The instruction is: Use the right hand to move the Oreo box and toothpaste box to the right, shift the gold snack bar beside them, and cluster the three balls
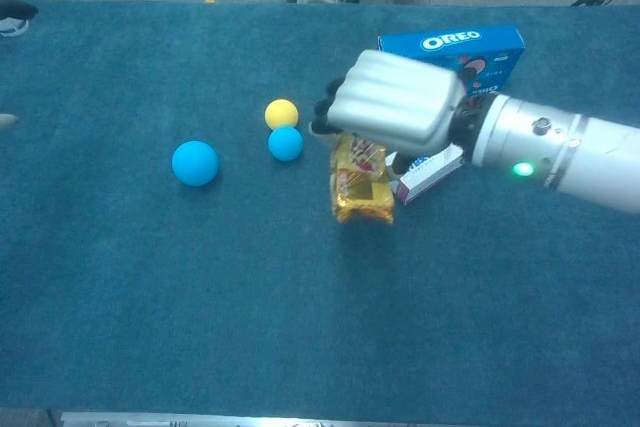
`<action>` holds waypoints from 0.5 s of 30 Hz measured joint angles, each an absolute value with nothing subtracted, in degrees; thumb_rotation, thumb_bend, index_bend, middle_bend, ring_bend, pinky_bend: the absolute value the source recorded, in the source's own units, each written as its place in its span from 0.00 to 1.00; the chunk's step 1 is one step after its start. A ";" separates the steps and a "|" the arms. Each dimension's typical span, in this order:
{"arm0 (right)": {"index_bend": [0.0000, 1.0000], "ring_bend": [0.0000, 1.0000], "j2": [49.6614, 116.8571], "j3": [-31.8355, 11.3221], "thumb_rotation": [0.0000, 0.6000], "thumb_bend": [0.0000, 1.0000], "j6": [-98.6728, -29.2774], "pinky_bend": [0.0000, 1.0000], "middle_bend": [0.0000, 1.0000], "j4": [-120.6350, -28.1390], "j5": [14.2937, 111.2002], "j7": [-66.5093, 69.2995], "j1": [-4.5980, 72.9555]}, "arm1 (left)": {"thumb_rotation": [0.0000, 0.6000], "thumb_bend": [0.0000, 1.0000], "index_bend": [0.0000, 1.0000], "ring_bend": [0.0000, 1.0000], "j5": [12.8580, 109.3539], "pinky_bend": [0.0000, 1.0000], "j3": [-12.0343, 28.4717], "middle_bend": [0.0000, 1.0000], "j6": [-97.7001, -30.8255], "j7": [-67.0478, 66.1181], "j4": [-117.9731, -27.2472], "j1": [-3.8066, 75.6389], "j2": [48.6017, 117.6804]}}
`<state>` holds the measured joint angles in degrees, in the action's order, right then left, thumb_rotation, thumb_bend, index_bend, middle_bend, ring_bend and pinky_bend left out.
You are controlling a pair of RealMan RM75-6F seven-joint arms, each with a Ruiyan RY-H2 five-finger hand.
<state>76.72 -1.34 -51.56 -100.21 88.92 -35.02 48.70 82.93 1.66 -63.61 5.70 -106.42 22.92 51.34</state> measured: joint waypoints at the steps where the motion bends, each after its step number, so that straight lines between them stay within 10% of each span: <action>1: 0.49 0.41 75.58 -1.22 1.00 0.00 -52.02 0.58 0.49 -100.51 88.66 -34.76 48.15 | 1.00 0.26 0.02 0.04 82.94 0.13 1.67 0.07 -63.46 5.65 -106.39 23.00 51.41; 15: 0.49 0.40 66.96 2.12 1.00 0.00 -52.81 0.58 0.48 -98.65 82.94 -31.43 41.91 | 1.00 0.26 0.02 0.04 82.52 0.13 2.09 0.07 -61.36 4.43 -106.22 24.40 52.88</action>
<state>66.96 2.12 -52.81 -98.65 82.94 -31.43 41.91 82.52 2.09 -61.36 4.43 -106.22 24.40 52.88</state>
